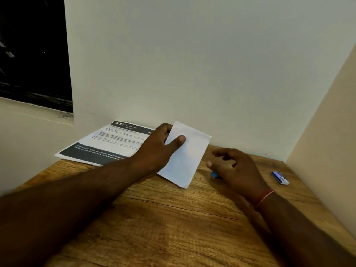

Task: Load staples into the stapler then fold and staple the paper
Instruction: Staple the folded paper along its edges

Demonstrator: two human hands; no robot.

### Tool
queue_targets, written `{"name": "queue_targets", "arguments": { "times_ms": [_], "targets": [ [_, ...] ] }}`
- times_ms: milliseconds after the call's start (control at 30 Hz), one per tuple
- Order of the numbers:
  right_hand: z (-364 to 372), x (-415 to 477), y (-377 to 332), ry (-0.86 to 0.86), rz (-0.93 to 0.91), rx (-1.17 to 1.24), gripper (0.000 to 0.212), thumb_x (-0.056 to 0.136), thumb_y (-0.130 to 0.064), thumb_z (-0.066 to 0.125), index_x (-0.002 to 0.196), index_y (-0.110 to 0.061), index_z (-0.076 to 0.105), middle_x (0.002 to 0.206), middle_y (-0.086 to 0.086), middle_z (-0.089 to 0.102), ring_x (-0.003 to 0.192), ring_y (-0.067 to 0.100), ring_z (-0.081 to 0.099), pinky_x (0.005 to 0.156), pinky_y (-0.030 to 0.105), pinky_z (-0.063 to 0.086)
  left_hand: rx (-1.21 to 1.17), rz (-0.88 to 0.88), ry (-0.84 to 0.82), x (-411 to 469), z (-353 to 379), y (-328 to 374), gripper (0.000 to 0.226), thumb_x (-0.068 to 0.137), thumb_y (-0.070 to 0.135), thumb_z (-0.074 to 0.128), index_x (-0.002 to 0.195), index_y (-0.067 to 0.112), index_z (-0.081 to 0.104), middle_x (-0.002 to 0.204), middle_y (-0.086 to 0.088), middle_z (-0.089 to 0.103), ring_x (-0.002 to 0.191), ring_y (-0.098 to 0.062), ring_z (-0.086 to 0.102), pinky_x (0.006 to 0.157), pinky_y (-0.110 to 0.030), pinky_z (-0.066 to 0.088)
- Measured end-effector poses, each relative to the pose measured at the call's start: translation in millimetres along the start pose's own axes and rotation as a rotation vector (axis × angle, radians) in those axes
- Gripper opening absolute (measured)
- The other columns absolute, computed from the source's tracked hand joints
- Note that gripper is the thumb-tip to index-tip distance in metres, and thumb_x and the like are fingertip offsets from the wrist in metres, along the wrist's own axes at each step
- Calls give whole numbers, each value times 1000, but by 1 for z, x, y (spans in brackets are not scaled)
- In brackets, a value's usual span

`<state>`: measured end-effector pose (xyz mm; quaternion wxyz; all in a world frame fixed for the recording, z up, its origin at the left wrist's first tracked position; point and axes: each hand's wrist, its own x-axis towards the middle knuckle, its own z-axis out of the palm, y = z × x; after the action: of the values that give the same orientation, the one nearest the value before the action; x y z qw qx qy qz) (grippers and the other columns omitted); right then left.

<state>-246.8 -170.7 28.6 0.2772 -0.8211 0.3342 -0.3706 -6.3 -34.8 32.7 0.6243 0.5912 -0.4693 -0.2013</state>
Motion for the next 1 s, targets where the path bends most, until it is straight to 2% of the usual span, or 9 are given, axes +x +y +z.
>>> {"name": "queue_targets", "arguments": {
  "times_ms": [133,300,400,500,600,733,800,900,1000],
  "targets": [
    [10,-15,-29,-27,-121,513,23,94,-31,88,117,-34,87,112,-5,87,103,12,83,77,24,67,-20,60,28,-5,6,6,28,101,50,79,123,36,67,118,6,84,106,-20,83,93,-58,70],
    [18,-20,-36,7,-160,478,21,95,-13,89,107,-30,89,96,-9,88,87,6,84,70,18,63,22,84,54,-10,6,13,32,100,47,83,123,30,69,114,5,86,102,-19,85,91,-56,70],
    [9,-16,-32,-14,-156,466,20,91,-32,90,112,-33,89,104,-2,89,96,24,85,76,35,71,62,94,98,-8,5,14,28,101,42,86,122,31,71,112,7,86,99,-17,85,88,-54,71],
    [1,-13,-26,4,-143,372,24,90,-48,87,113,-40,88,106,-3,87,96,26,82,76,34,70,67,95,125,-5,-1,13,29,99,41,88,122,32,72,112,10,87,100,-14,85,89,-52,71],
    [-6,-9,-22,49,-86,440,31,89,-52,85,115,-35,89,110,-3,88,104,20,83,91,37,71,63,86,111,-3,-4,10,34,97,42,90,124,33,71,112,12,87,99,-14,85,90,-54,71],
    [5,-16,-29,-37,-80,549,30,90,-46,89,114,-30,90,106,6,89,94,29,85,79,44,71,48,108,76,-4,2,7,51,89,53,91,130,39,65,113,10,88,98,-14,86,87,-55,72],
    [15,-20,-35,-3,-122,522,15,92,-31,91,106,-30,92,99,2,89,81,23,85,69,35,69,87,147,76,-5,6,5,60,85,55,94,134,41,61,119,9,85,103,-14,84,87,-50,72],
    [20,-24,-42,165,-204,343,19,97,-19,88,104,-37,88,92,-11,88,78,14,84,67,25,67,206,293,164,-7,12,6,74,82,43,101,140,34,56,134,11,69,114,-11,73,92,-31,66],
    [16,-29,-50,289,-366,89,17,100,-19,84,112,-31,85,98,-21,81,93,2,80,74,22,66,231,478,198,-13,18,12,48,86,38,99,119,29,66,114,12,70,99,-15,71,81,-27,61]
  ]
}}
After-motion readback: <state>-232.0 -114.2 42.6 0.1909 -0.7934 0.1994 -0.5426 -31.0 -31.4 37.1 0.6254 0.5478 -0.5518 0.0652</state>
